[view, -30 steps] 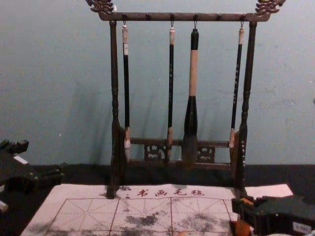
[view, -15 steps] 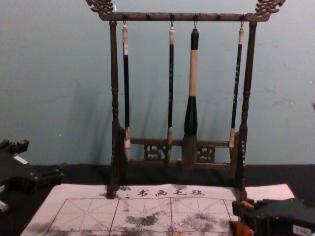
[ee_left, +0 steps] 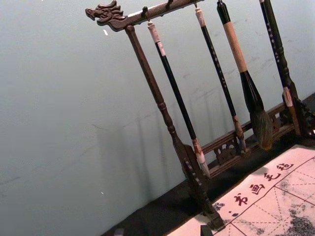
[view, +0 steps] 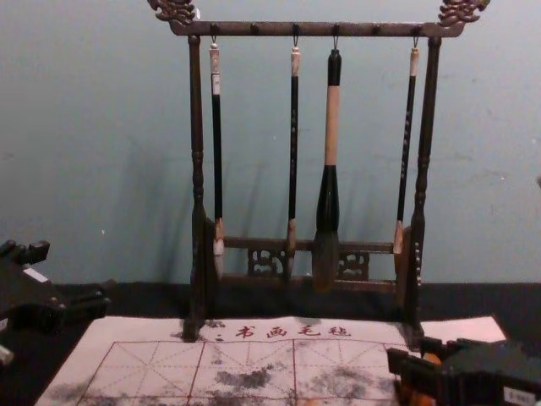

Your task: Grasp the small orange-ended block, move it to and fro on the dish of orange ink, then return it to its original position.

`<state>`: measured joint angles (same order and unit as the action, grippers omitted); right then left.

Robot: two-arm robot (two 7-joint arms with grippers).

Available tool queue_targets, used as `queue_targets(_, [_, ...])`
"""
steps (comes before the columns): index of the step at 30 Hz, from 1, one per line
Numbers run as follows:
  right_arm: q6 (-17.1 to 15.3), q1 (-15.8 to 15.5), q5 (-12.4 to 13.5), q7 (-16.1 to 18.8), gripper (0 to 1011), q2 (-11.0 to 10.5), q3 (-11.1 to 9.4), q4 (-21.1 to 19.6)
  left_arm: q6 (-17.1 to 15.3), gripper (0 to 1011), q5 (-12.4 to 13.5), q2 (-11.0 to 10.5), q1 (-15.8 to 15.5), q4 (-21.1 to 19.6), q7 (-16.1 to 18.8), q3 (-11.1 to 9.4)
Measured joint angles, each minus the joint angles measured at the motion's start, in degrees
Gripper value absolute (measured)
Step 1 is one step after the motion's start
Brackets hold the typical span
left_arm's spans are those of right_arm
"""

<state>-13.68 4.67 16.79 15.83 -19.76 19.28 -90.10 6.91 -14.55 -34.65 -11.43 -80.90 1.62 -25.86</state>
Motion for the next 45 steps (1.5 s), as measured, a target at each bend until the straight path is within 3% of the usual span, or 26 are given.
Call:
queue_targets(17, [0.2,0.0,0.0,0.0,880,0.0,0.0,-0.1,0.0,1001,0.0,0.0,0.0,0.0,0.0,0.0])
queue_targets(21, [4.0,-0.6,0.0,-0.1,982,0.4,-1.1,-0.9,0.0,1001,0.0,0.0,0.0,0.0,0.0,0.0])
queue_targets(25, [11.1,-1.6,-0.1,-2.1,1003,1.9,-3.9,-2.2,0.0,1001,0.0,0.0,0.0,0.0,0.0,0.0])
queue_targets(27, [13.6,-1.8,-1.1,-3.7,1003,2.8,-4.8,-2.0,0.0,1001,0.0,0.0,0.0,0.0,0.0,0.0])
queue_targets(28, [16.1,-1.8,-2.9,-5.7,1002,3.6,-5.6,-1.1,0.0,1001,0.0,0.0,0.0,0.0,0.0,0.0])
queue_targets(31, [19.4,-1.5,-7.0,-9.3,1002,4.4,-6.2,1.8,0.0,1001,0.0,0.0,0.0,0.0,0.0,0.0])
queue_targets(34, [21.1,-1.2,-10.9,-11.8,1003,4.7,-6.2,5.4,0.0,1001,0.0,0.0,0.0,0.0,0.0,0.0])
queue_targets(35, [21.1,-1.2,-10.9,-11.8,1003,4.7,-6.2,5.4,0.0,1001,0.0,0.0,0.0,0.0,0.0,0.0])
queue_targets(37, [21.3,-1.0,-13.3,-12.8,1003,4.8,-6.0,8.2,0.0,1001,0.0,0.0,0.0,0.0,0.0,0.0])
queue_targets(45, [19.4,-0.6,-15.3,-11.5,1003,5.0,-5.7,12.2,0.0,1001,0.0,0.0,0.0,0.0,0.0,0.0])
